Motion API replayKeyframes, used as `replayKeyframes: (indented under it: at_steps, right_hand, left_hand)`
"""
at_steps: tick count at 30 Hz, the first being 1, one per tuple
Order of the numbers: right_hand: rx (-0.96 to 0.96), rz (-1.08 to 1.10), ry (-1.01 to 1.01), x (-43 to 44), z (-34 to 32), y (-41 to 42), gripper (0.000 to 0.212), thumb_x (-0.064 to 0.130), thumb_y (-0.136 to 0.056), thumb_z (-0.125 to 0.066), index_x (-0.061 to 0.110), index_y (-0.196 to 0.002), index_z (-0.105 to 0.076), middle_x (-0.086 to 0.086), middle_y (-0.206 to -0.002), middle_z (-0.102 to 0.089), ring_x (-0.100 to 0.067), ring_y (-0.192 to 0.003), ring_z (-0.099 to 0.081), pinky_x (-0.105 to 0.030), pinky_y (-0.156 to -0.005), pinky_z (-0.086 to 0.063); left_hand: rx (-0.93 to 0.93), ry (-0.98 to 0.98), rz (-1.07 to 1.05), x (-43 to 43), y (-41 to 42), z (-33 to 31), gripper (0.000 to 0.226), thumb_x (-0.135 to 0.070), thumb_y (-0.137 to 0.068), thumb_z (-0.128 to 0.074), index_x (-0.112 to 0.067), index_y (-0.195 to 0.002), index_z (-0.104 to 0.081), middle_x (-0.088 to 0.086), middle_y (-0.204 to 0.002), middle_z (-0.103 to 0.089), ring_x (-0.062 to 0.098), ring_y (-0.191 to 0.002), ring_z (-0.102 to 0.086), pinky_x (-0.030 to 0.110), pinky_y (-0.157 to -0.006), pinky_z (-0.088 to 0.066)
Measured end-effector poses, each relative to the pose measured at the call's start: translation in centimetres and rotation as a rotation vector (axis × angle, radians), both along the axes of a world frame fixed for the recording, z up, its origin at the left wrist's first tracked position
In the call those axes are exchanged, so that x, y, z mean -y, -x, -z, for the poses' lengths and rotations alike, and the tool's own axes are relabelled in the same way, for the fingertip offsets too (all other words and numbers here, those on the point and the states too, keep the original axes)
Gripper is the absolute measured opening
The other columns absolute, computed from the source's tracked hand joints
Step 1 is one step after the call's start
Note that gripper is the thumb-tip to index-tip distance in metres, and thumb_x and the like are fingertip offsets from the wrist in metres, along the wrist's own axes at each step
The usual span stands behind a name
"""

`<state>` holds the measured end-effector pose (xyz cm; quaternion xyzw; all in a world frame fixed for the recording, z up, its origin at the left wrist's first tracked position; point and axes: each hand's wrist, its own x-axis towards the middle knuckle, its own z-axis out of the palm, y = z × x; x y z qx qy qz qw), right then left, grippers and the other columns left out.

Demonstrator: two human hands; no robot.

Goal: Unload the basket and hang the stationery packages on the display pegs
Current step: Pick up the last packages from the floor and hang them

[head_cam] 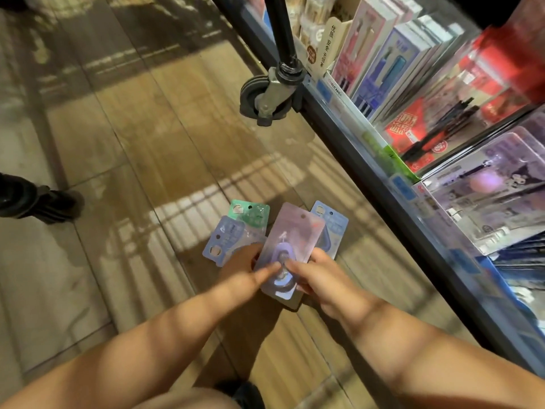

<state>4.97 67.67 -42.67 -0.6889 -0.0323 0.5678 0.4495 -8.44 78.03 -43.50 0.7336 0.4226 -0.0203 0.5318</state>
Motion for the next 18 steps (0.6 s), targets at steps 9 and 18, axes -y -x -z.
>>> replayKeyframes:
  at_steps: [9,18]
  right_hand:
    - [0.076,0.006,0.002,-0.1,0.3,-3.0,0.023,0.006,-0.085,-0.070,0.016,-0.105,-0.064,-0.006,-0.099,-0.075,-0.027,-0.093,-0.072,-0.047,-0.092,-0.055]
    - [0.028,-0.081,-0.001,-0.9,-0.8,-3.3,0.009,0.010,-0.082,-0.073,0.006,-0.088,-0.068,-0.014,-0.086,-0.074,-0.027,-0.074,-0.070,-0.035,-0.071,-0.056]
  left_hand:
    - [-0.312,-0.202,-0.427,-4.1,1.3,2.3,0.089,-0.043,-0.064,-0.088,-0.008,-0.131,-0.042,0.015,-0.125,-0.053,0.033,-0.117,-0.051,0.040,-0.094,-0.043]
    - [0.001,0.178,-0.466,-5.6,1.6,0.7,0.011,-0.022,-0.086,-0.073,-0.013,-0.087,-0.067,0.005,-0.080,-0.068,0.024,-0.076,-0.064,0.029,-0.065,-0.048]
